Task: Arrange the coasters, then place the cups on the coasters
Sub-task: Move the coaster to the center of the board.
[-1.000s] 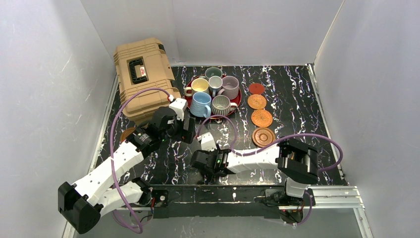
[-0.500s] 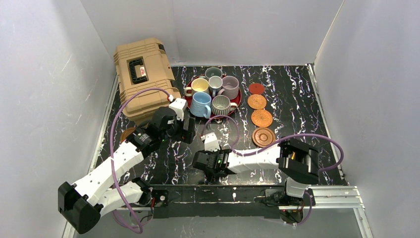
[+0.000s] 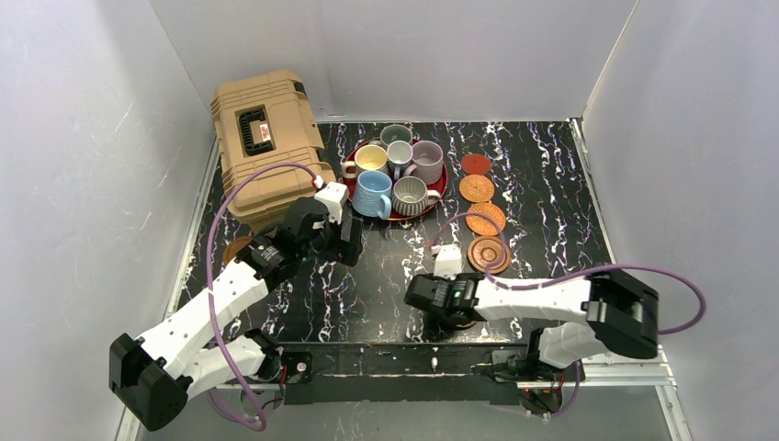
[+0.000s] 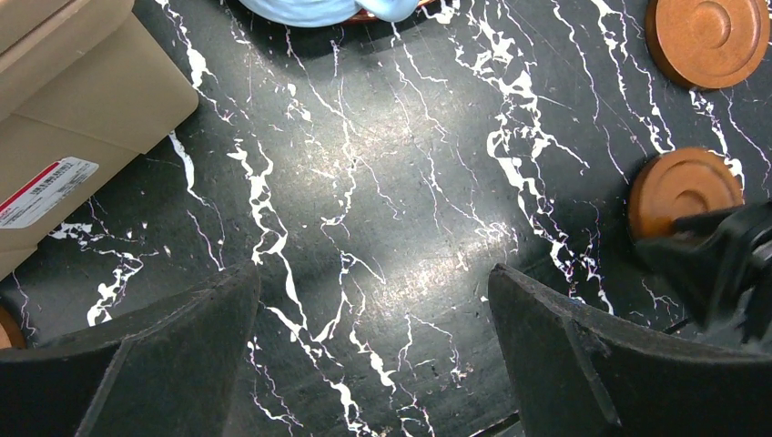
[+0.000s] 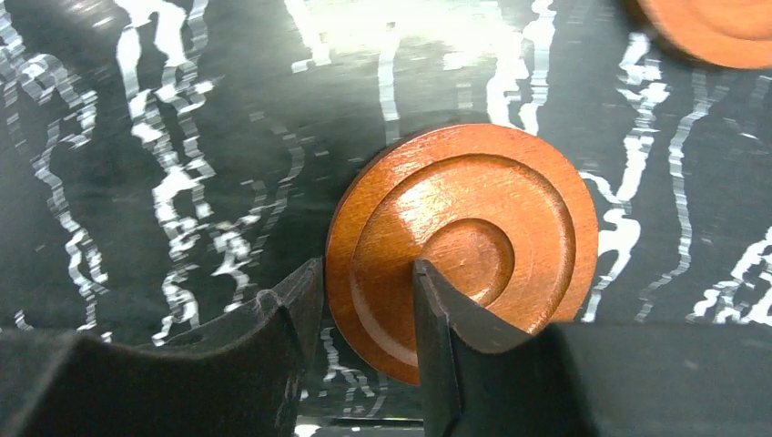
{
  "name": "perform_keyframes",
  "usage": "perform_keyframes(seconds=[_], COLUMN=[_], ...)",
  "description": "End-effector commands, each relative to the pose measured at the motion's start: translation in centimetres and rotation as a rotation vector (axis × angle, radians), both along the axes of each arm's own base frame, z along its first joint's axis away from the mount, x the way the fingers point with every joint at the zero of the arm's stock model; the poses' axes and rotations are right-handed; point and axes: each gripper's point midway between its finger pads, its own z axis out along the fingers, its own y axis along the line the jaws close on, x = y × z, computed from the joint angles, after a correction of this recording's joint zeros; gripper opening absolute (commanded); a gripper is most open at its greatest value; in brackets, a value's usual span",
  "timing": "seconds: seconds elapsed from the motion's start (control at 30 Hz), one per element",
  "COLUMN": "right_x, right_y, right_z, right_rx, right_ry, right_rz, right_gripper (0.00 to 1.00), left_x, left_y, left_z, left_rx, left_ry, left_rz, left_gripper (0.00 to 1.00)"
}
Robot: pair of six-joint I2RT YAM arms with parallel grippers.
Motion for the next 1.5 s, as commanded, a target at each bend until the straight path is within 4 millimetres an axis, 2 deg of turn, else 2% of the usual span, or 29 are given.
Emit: perform_keyframes(seconds=[0.0, 0.1, 0.27, 0.47, 0.57, 0.67, 0.87, 1.1, 1.2, 1.47], right_x=[1.2, 2.4, 3.2, 3.6, 3.5, 3.3, 2.7, 2.8, 2.7, 2.8], right_y=[-3.8, -5.4, -7.2, -6.3, -4.9, -3.5, -3.4, -4.6, -4.6, -6.2], right_z=[0.9, 1.5, 1.6, 2.7, 3.2, 2.7, 0.7, 0.1, -0.2, -1.2], right_rx=[0.024, 0.041, 0.037, 0.06, 0.115, 0.169, 0.116, 0.054, 0.063, -0.023], right_ry=[-0.019, -0.033, -0.036, -0.04, -0.029, -0.009, 0.059, 0.054, 0.057, 0.068], right_rz=[-0.123, -0.173, -0.211, -0.177, -0.129, -0.09, -0.104, -0.133, -0.142, -0.18], right_gripper=[0.48, 0.48, 0.48, 0.49, 0.52, 0.57, 0.58, 0.61, 0.61, 0.58], left_x=[-0.1, -0.1, -0.1, 0.0, 0.0, 0.1, 0.1, 0.1, 0.1, 0.0], left_y=[0.2, 0.2, 0.2, 0.1, 0.1, 0.0, 0.0, -0.1, -0.1, -0.1], left_z=[0.1, 0.0, -0.2, -0.3, -0.4, -0.5, -0.7, -0.7, -0.7, -0.7], left_rx=[0.008, 0.008, 0.012, 0.015, 0.019, 0.018, 0.021, 0.022, 0.02, 0.02], left_ry=[0.006, 0.007, 0.016, 0.018, 0.021, 0.024, 0.031, 0.031, 0.034, 0.036], left_rz=[0.005, 0.005, 0.004, 0.005, 0.005, 0.003, 0.001, -0.002, -0.003, -0.005], left_gripper=[0.94, 0.95, 0.95, 0.95, 0.95, 0.94, 0.94, 0.95, 0.94, 0.94])
